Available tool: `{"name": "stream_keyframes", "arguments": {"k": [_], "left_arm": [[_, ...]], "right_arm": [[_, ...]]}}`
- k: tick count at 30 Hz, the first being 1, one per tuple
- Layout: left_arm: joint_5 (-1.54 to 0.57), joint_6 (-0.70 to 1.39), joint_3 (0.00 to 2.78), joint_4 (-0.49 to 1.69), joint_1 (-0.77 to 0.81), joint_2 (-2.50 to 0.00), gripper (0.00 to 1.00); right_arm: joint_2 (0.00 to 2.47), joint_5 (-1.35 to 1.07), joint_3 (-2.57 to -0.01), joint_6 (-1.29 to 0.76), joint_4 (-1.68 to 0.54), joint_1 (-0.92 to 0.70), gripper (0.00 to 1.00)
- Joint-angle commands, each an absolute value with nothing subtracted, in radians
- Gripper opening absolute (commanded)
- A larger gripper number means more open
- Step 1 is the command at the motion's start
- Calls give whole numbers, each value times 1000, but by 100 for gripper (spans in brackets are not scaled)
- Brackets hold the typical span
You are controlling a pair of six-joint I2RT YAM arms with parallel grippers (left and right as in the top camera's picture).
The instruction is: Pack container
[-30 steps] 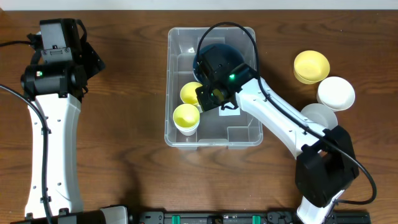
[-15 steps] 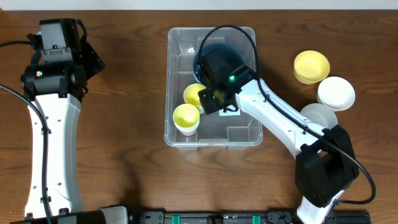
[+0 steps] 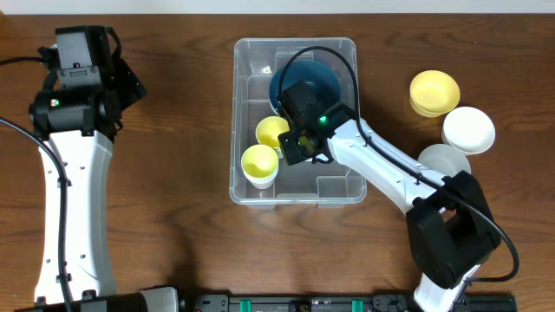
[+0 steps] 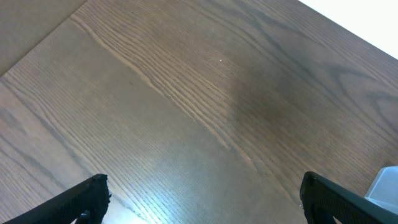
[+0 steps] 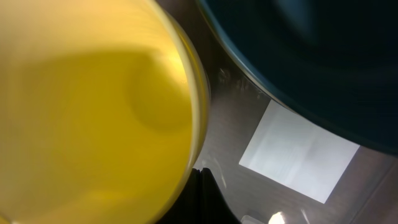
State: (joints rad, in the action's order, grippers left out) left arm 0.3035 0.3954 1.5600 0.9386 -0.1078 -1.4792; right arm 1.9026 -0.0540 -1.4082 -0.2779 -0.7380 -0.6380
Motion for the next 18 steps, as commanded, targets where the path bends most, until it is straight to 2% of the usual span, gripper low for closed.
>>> {"name": "stream_keyframes", "arguments": {"k": [1, 18], "left_arm": [[324, 401, 1577, 942, -112, -1478, 98], [324, 401, 1577, 941, -112, -1478, 98]], "right_arm": [[1892, -49, -1403, -272, -732, -643, 1], [1892, -61, -1403, -263, -734, -643, 3]]}}
